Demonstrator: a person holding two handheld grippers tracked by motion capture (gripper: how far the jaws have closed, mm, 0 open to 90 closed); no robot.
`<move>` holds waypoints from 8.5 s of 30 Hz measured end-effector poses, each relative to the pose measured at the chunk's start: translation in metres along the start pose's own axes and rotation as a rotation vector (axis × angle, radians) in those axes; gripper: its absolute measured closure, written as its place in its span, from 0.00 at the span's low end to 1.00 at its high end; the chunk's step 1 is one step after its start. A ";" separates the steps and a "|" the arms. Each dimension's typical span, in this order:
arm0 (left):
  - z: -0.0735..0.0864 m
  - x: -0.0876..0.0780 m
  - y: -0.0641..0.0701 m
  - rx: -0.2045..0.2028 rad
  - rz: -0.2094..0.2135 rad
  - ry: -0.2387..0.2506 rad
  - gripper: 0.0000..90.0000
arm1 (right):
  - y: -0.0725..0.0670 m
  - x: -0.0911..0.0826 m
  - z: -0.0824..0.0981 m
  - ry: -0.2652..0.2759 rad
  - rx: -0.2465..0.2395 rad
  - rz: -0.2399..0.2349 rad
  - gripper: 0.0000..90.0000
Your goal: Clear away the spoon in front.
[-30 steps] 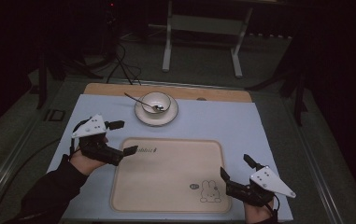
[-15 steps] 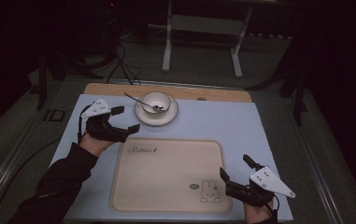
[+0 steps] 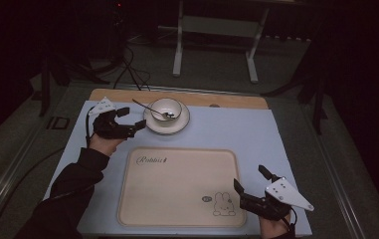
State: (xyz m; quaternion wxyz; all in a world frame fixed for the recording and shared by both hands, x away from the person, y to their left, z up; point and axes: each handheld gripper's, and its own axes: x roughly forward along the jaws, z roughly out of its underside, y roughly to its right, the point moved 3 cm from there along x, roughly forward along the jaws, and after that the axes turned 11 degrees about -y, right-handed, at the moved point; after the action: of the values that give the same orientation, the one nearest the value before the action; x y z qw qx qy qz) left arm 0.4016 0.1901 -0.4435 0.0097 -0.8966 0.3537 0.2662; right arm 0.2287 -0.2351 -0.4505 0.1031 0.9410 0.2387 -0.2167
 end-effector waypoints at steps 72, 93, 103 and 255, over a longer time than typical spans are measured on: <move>0.005 0.084 -0.069 -0.485 -0.148 0.156 0.92 | 0.000 -0.001 0.003 -0.016 0.011 -0.025 0.14; -0.020 0.074 -0.049 -0.419 -0.095 0.169 1.00 | 0.001 -0.001 0.003 -0.012 0.018 -0.023 0.14; -0.037 0.054 -0.041 -0.365 -0.074 0.155 1.00 | 0.001 -0.001 0.003 -0.011 0.019 -0.022 0.14; 0.051 0.063 0.035 0.167 0.491 -0.407 0.89 | 0.001 0.003 0.005 -0.025 0.037 -0.054 0.14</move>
State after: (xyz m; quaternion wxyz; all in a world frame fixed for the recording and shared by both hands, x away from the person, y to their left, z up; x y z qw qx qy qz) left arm 0.3939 0.1350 -0.5123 0.0891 -0.7092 0.5707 0.4043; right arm 0.2297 -0.2366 -0.4557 0.0827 0.9332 0.2584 -0.2356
